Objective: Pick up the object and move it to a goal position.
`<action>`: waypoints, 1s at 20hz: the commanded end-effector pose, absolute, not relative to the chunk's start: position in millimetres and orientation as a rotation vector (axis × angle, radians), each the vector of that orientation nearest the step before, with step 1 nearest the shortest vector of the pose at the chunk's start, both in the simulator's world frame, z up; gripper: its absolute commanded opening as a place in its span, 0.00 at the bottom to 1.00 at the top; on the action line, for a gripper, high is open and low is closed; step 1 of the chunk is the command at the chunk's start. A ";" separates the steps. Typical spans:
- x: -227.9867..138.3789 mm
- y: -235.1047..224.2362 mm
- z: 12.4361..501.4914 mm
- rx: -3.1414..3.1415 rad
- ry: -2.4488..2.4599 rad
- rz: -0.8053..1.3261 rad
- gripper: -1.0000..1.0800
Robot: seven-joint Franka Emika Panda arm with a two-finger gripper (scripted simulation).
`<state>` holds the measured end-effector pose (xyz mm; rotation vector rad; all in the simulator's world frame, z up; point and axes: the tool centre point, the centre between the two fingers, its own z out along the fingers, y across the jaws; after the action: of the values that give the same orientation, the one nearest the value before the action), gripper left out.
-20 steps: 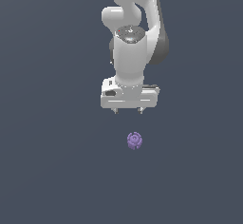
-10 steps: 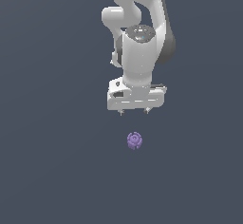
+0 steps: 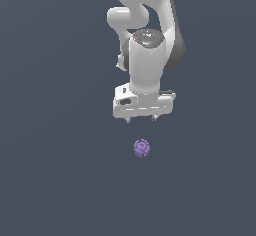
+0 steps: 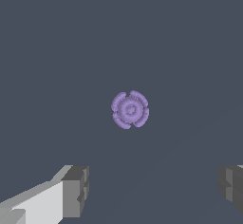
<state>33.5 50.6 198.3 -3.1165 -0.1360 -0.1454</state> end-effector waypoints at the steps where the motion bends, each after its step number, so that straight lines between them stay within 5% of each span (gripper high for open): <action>1: 36.7 51.2 192.7 -3.118 -0.148 -0.136 0.96; 20: 77.9 59.2 102.1 -3.123 -0.331 -0.014 0.96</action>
<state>75.6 58.8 107.5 -3.1233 -0.3199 -0.0194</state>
